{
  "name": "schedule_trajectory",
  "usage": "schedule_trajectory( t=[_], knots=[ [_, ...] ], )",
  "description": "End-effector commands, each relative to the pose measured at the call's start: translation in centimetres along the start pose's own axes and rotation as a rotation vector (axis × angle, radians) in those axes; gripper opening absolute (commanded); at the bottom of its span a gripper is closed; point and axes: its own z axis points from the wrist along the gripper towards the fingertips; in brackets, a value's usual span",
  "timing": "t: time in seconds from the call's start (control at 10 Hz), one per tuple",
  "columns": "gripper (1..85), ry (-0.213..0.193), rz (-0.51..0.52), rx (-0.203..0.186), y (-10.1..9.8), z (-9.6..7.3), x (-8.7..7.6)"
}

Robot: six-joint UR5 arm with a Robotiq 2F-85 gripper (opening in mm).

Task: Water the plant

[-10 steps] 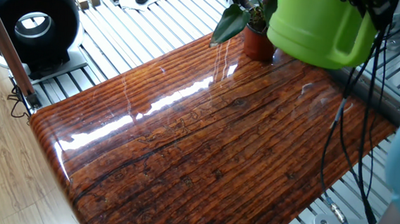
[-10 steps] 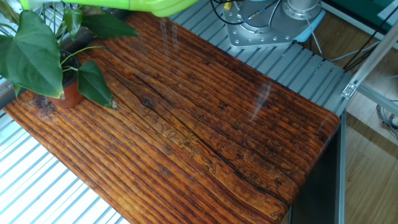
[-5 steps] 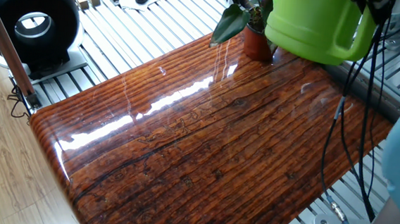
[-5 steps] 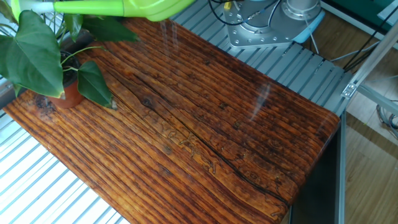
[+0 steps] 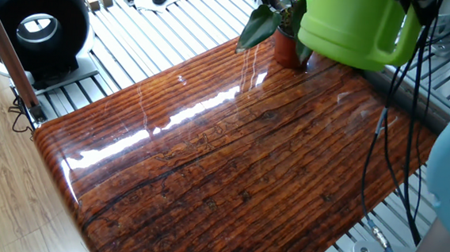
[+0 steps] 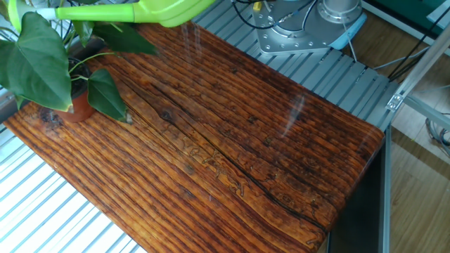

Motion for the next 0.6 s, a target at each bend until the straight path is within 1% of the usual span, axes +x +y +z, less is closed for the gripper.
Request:
schedule_trajectory(
  t=[0.0, 0.2, 0.3, 0.5],
  knots=[
    [1.3, -0.021, 0.000, 0.008, -0.6, 0.1, -0.5],
    [1.3, -0.036, 0.001, 0.026, -1.1, 0.0, -1.0],
    [1.3, -0.035, 0.023, 0.025, -1.1, 0.0, -1.0],
    [1.3, -0.073, 0.057, -0.006, -0.3, -0.1, -2.0]
  ],
)
